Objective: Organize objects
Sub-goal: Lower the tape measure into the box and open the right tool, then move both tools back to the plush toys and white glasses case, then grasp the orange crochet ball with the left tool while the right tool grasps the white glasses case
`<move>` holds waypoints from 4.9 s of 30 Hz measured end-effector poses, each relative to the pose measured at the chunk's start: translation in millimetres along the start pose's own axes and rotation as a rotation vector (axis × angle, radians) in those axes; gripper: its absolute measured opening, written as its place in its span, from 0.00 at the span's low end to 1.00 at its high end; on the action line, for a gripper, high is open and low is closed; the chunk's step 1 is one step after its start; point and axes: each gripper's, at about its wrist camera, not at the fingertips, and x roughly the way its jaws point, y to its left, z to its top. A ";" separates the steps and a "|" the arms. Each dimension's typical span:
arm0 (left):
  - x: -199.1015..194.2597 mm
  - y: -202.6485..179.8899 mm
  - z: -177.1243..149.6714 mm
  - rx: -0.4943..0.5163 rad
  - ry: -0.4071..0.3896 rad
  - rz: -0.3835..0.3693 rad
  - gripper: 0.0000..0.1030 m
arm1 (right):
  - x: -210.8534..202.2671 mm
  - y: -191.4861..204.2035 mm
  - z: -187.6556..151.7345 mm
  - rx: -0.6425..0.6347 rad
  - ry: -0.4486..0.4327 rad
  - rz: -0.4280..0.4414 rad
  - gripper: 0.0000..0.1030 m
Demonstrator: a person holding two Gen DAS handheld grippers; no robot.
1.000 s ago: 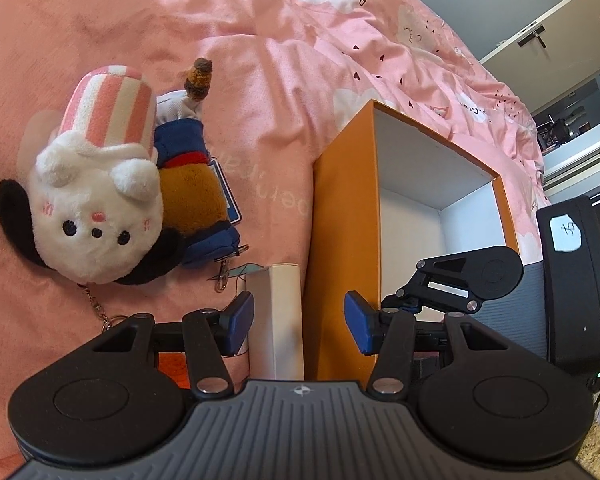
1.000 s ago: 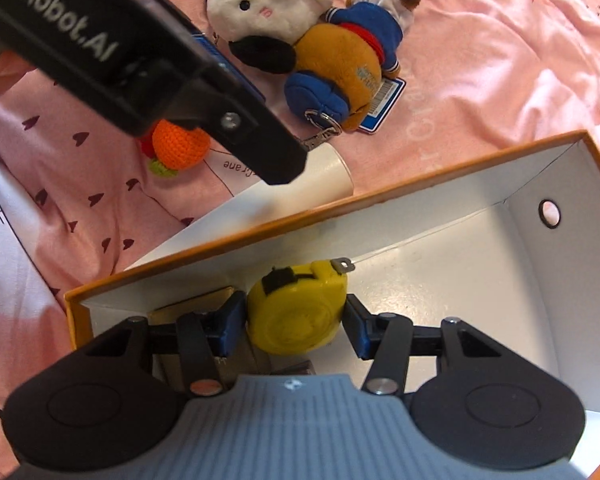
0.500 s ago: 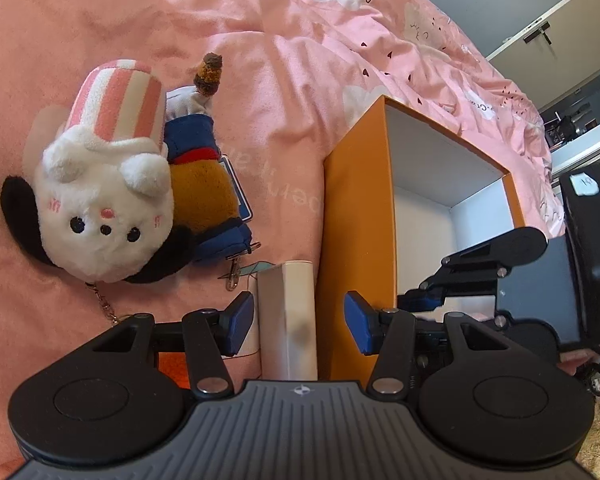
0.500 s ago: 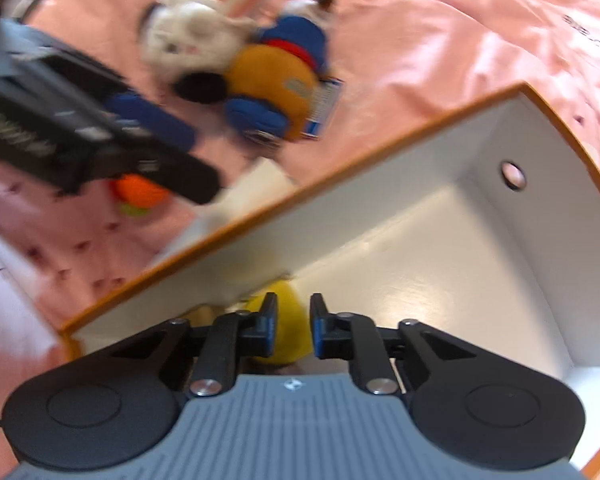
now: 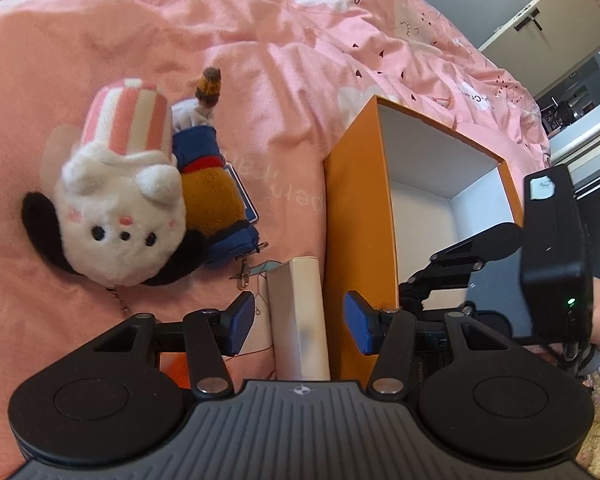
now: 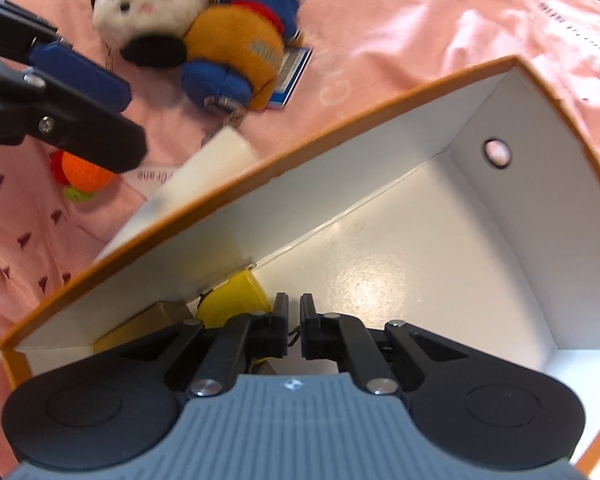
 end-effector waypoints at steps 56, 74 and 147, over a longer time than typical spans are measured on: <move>-30.5 54.5 -50.8 0.161 -0.050 0.213 0.42 | 9.1 108.4 91.5 0.134 0.147 -0.023 0.24; -30.0 52.1 -54.5 0.234 -0.025 0.192 0.47 | 17.8 81.3 91.6 0.350 0.157 -0.023 0.47; -46.4 33.1 -79.1 0.243 -0.031 0.202 0.34 | -17.5 133.0 135.6 0.542 0.171 0.176 0.46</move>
